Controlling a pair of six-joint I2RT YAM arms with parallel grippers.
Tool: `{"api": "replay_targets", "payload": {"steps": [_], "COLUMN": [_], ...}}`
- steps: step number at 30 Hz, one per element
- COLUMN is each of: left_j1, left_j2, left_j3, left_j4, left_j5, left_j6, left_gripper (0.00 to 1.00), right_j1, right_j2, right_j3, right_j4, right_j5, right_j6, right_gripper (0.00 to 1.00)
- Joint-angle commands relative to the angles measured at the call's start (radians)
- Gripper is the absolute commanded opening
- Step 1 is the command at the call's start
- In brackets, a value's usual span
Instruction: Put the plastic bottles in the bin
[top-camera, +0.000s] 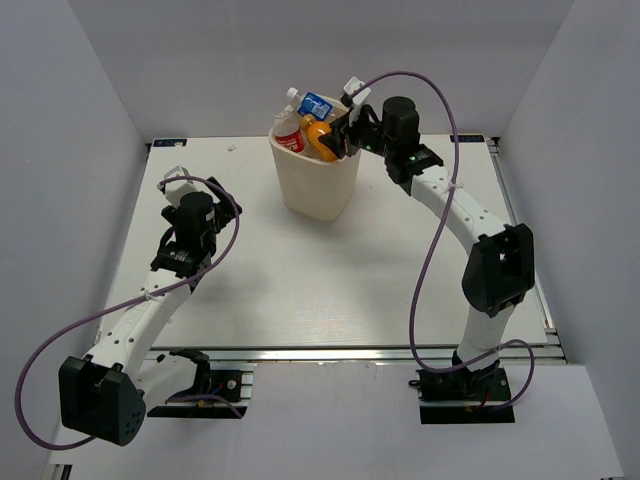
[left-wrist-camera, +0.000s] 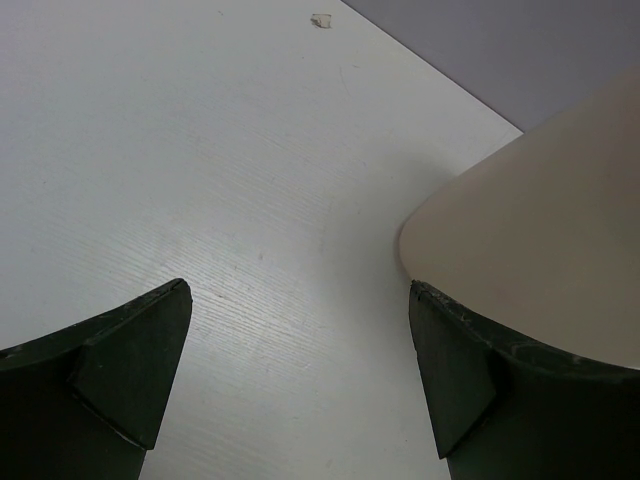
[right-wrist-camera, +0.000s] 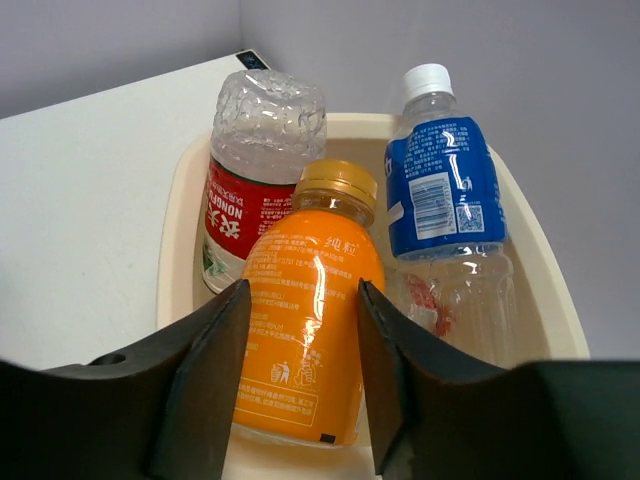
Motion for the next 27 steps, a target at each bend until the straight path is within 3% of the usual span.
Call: {"api": "replay_targets", "payload": {"steps": [1, 6, 15, 18, 21, 27], "left_j1": [0.007, 0.007, 0.007, 0.007, 0.007, 0.005], "left_j2": [-0.013, -0.018, -0.016, -0.018, -0.02, -0.033], "left_j3": [0.027, 0.024, 0.024, 0.026, 0.024, 0.017], "left_j4": [-0.015, -0.021, -0.021, -0.02, -0.018, -0.024], "left_j5": [0.0, -0.007, 0.01, 0.02, 0.026, 0.022], "left_j6": [-0.001, -0.001, -0.006, -0.005, -0.006, -0.008], "left_gripper": [0.98, 0.98, 0.98, 0.98, 0.98, 0.98], "right_j1": [0.002, 0.0, 0.0, 0.0, 0.002, 0.002], "right_j2": [0.075, 0.129, 0.066, 0.048, 0.044, 0.096], "right_j3": [0.055, 0.063, -0.031, -0.027, -0.033, -0.097], "right_j4": [-0.058, -0.101, -0.051, -0.067, -0.078, -0.086], "right_j5": [-0.029, -0.026, 0.027, 0.026, 0.023, 0.024], "right_j6": [-0.036, -0.05, -0.068, -0.076, -0.088, -0.093], "right_gripper": [0.49, 0.44, 0.46, 0.43, 0.35, 0.3]}}
